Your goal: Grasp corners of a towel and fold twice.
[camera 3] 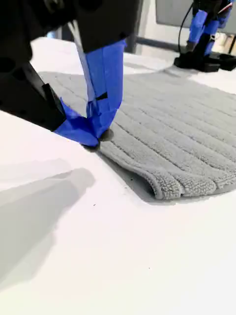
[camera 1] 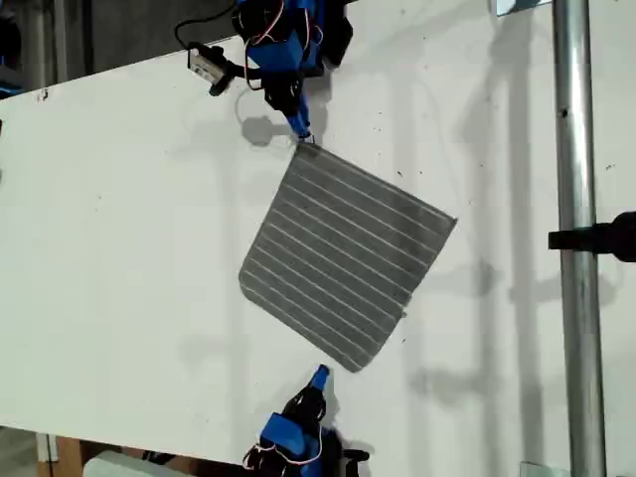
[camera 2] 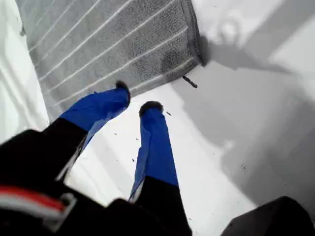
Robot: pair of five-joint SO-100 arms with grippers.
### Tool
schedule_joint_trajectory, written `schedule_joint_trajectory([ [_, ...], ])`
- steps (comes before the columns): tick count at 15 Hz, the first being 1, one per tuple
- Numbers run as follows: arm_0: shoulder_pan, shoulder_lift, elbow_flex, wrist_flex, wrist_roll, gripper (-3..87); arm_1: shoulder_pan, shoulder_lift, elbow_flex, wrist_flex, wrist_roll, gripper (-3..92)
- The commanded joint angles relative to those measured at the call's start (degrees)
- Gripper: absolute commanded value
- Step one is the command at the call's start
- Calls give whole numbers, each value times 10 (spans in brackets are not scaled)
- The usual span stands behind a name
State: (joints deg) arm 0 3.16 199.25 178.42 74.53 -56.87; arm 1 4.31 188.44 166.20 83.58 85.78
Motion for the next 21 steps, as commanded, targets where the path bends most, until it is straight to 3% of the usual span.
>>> schedule_joint_trajectory([
  [1, -92, 1, 4, -2, -272, -26, -15, 1, -7, -3, 3, -2],
  [14, -101, 1, 4, -2, -291, -7, -9, 1, -6, 4, 10, -2],
  [21, -82, 1, 3, -2, -321, -28, -20, -66, -126, 2, -3, -3],
])
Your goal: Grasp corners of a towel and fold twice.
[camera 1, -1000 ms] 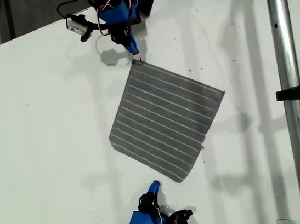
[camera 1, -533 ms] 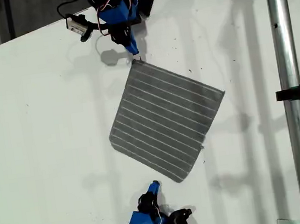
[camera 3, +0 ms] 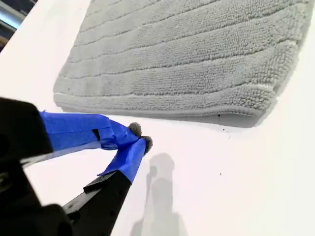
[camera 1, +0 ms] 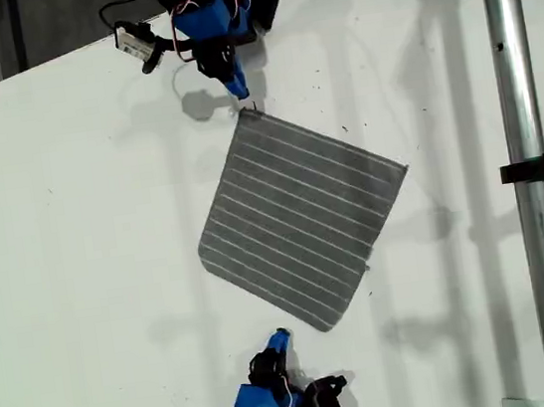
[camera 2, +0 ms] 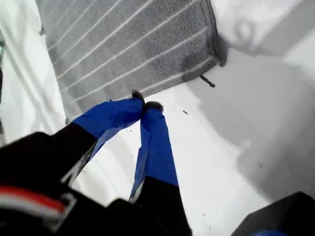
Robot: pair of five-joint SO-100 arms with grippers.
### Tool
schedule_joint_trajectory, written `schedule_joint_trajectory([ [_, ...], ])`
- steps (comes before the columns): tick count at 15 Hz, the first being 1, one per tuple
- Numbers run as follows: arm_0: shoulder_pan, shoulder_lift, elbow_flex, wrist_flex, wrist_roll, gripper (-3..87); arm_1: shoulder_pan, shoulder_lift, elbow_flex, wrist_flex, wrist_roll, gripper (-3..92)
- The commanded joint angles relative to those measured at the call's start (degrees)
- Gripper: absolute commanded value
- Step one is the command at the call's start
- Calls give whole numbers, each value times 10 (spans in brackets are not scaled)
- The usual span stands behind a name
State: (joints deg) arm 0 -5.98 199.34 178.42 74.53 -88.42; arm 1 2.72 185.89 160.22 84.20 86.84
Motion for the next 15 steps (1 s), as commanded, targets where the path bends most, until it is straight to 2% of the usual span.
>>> schedule_joint_trajectory([
  [1, 11, 0, -3, -1, -2, -29, -5, -104, -115, -13, -32, -3],
  [5, 39, -19, -137, 54, -18, -29, -25, -385, -373, -11, -126, -3],
  [7, 59, -108, -225, 57, -25, -29, -43, -500, -485, -4, -156, -3],
  [11, 86, -279, -351, 48, 14, -29, -114, -647, -638, 22, -174, -3],
  [15, 130, -412, -527, 133, 59, -29, -205, -787, -775, 51, -172, -3],
])
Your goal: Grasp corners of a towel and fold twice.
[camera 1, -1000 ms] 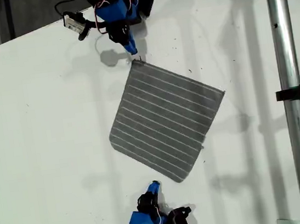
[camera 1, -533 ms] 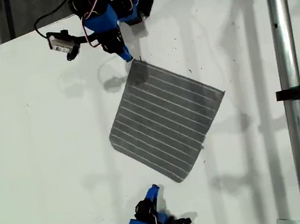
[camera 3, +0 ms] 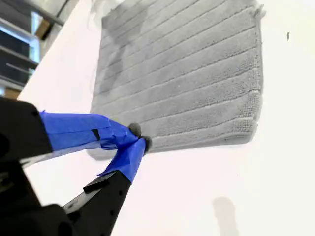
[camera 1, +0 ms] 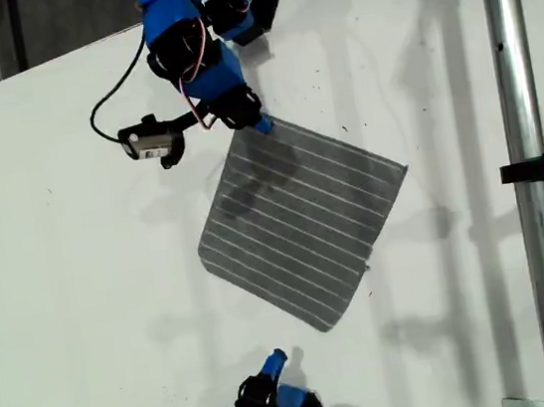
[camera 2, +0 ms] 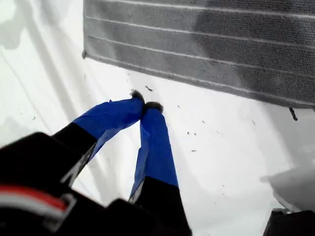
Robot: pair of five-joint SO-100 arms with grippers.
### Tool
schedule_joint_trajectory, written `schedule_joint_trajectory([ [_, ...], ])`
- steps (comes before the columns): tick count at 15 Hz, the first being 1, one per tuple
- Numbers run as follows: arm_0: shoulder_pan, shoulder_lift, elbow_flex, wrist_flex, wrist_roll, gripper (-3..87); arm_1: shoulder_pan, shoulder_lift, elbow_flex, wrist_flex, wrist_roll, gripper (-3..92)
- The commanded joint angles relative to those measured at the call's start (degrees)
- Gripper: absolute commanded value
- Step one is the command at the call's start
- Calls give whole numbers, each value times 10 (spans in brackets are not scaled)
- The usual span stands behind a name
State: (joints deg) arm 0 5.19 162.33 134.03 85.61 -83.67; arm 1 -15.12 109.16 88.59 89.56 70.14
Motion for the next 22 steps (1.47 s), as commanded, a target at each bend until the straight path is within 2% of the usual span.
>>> schedule_joint_trajectory([
  [1, 37, -82, -138, 47, 25, -29, -47, -46, -76, -17, -4, -3],
  [3, 82, -177, -238, 92, 62, -29, -79, -107, -97, -62, -6, -3],
  [5, 110, -241, -305, 94, 95, -29, -97, -177, -127, -83, -9, 7],
  [6, 119, -267, -334, 94, 113, -29, -103, -210, -161, -80, -18, 224],
  [7, 122, -284, -349, 94, 134, -27, -103, -226, -171, -98, -42, 383],
  [8, 122, -290, -350, 94, 146, -7, -99, -243, -185, -105, -68, 431],
  [9, 127, -290, -349, 94, 149, 106, -94, -260, -200, -93, -76, 423],
  [12, 130, -287, -346, 96, 162, 208, -86, -328, -243, -64, -70, 427],
  [13, 127, -286, -341, 94, 163, 175, -88, -367, -270, -62, -69, 433],
  [15, 127, -285, -334, 94, 161, 202, -91, -456, -348, -37, -61, 465],
  [18, 126, -287, -322, 94, 156, 209, -98, -487, -367, -36, -46, 463],
  [22, 123, -285, -311, 94, 147, 203, -117, -530, -381, -85, -16, 424],
])
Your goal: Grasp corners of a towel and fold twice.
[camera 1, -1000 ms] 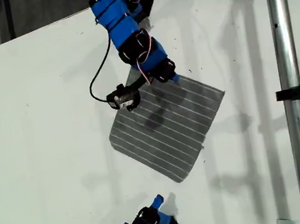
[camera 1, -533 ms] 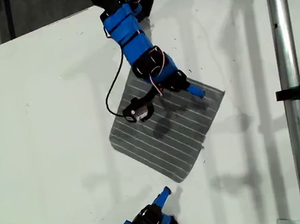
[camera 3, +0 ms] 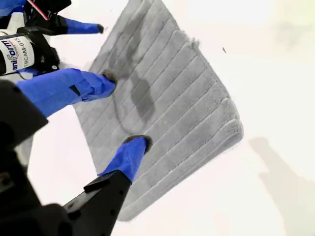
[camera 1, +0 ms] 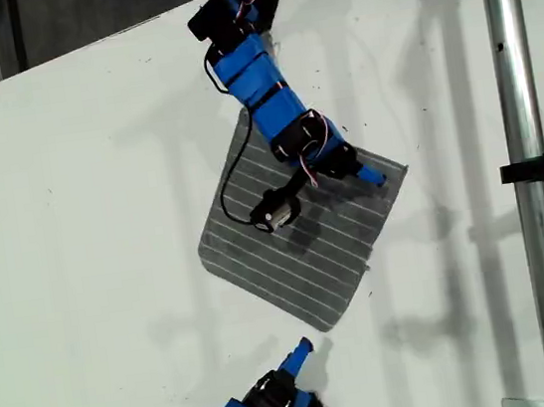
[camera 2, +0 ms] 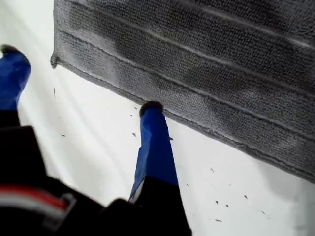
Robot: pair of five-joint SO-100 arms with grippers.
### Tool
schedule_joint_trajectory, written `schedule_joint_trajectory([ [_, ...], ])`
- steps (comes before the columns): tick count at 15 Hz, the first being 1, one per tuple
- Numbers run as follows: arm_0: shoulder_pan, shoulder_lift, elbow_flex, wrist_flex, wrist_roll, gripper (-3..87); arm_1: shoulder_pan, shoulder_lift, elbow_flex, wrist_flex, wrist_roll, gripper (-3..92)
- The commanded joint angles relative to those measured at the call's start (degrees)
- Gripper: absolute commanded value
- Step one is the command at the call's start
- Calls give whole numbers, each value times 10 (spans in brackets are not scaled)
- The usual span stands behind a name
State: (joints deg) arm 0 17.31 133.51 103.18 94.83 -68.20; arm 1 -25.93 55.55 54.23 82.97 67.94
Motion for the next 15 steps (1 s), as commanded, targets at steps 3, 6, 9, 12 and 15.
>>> schedule_joint_trajectory([
  [3, 1, 4, 10, -3, -18, 202, -21, -46, -40, -59, 24, 397],
  [6, 4, 4, 18, -9, -25, 197, -25, -92, -40, -102, 19, 363],
  [9, 6, 7, 24, -11, -31, 194, -21, -165, -34, -115, 50, 302],
  [12, 18, 12, 27, -11, -46, 193, -20, -145, 4, 11, 98, 349],
  [15, 24, 25, 40, -18, -54, 193, -30, -40, 126, 35, 141, 365],
])
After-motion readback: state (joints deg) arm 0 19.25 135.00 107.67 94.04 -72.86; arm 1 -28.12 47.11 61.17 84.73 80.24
